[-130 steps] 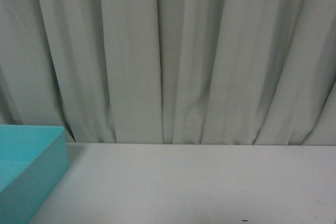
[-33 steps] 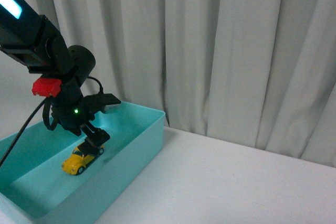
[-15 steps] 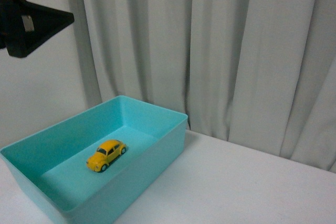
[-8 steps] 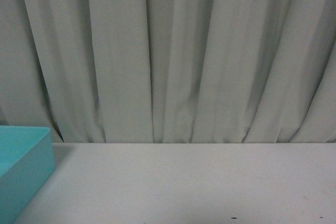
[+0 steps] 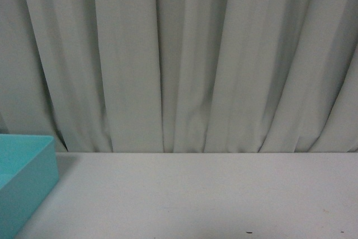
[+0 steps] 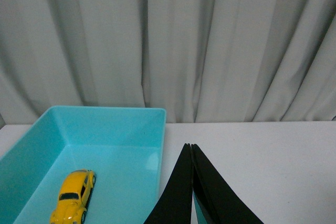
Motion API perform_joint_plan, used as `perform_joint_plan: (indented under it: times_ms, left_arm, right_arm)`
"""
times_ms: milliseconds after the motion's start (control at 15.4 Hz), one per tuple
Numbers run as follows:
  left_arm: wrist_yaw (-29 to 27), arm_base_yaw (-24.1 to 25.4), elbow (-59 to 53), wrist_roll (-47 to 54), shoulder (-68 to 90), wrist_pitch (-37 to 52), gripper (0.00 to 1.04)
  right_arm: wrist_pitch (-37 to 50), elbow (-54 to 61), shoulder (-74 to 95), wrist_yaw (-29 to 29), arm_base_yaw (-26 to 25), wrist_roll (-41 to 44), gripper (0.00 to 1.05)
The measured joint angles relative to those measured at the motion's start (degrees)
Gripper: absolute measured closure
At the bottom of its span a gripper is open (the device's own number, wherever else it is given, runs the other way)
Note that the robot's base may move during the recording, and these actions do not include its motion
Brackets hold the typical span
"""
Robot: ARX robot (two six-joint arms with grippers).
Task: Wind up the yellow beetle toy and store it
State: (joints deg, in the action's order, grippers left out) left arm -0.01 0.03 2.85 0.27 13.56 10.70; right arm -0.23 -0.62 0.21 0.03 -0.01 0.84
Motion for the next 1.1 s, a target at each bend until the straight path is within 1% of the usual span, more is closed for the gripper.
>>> perform_joint_plan:
  times_ms: [260,325,390,715,780,1105]
  left_arm:
    - [0.04,0.0,-2.32,-0.04,-3.98,-1.55,1.03]
    - [0.0,0.0,-2.29,-0.04,-9.22,-9.35,1.03]
    - [0.02,0.0,-2.27,-0.04,-13.55,-10.32,1.03]
    - [-0.02,0.0,-2.29,-0.04,-13.46,-10.93,1.03]
    - [-0.02,0.0,-2.29,-0.11,-13.46,-10.93,0.99]
    - [-0.02,0.0,-2.29,-0.13,-13.46,-10.93,0.39]
  right_arm:
    - [0.0,0.0,0.0,-0.02,0.0,-0.02,0.07]
    - [0.0,0.0,0.0,0.02,0.0,0.0,0.07]
    - [-0.04,0.0,0.0,0.0,0.0,0.0,0.07]
    - [0.02,0.0,0.0,-0.02,0.0,0.0,0.07]
    - [0.0,0.0,0.0,0.0,0.0,0.0,0.07]
    - [0.0,0.0,0.0,-0.02,0.0,0.0,0.07]
